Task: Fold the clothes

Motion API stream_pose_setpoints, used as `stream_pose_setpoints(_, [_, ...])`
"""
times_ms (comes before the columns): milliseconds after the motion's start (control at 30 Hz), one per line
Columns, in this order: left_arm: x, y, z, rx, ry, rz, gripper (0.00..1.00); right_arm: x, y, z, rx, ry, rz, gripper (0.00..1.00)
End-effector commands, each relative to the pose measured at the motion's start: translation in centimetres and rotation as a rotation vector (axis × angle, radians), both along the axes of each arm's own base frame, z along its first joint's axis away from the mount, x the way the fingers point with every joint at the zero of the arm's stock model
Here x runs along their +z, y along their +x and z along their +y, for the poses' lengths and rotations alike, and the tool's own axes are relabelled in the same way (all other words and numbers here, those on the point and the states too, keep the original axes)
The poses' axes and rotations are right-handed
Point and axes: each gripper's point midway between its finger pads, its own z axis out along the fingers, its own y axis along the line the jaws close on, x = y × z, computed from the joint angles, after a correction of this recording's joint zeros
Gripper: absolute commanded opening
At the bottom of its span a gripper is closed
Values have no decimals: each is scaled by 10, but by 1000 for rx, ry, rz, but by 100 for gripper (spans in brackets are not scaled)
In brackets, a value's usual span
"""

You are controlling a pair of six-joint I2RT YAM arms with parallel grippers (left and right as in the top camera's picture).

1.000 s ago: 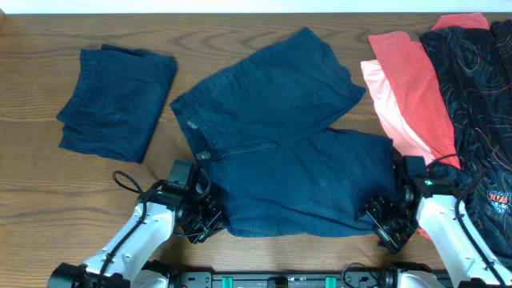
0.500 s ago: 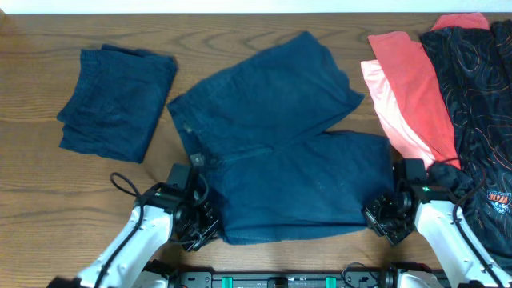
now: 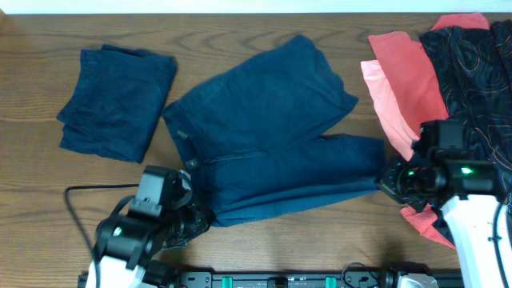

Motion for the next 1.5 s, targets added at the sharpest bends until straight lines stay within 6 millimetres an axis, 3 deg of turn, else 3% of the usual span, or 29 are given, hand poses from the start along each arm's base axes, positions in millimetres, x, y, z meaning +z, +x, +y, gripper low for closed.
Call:
stream_pose_setpoints(0, [11,1,20,6,115,-89,6,36,10,-39,36,-232,-91,1])
stream_pose_setpoints(233, [28,-19,6,-58,86,-86,6,88,18,-47,131,-299,-201,1])
stream_pose_setpoints(333, [33,-12,11,-38,134,-132,6,103,33,-43,239,-317,-288,1])
stream_pose_setpoints(467, [40,14,22,26,209,-245,6,112,67,-35,331,-319,-387,1])
stream_pose_setpoints(600, [54,46,23,130,196,-340,6,107,112,-29,363,-328,-455,1])
stream_pose_setpoints(700, [56,69,33,288,194,-344,6,101,148,-13,400,-297,-511,1])
stream_pose_setpoints(967, [30,117,65,587,226,-238,6,81,228,44,509,-259,-659,1])
stream_pose_setpoints(1233, [-1,152,111,826,239,-151,6,44,276,94,546,-217,-732,1])
stream_pose_setpoints(1467, [-23,183,128,885,240,-154,11,7,307,135,542,-149,-789,1])
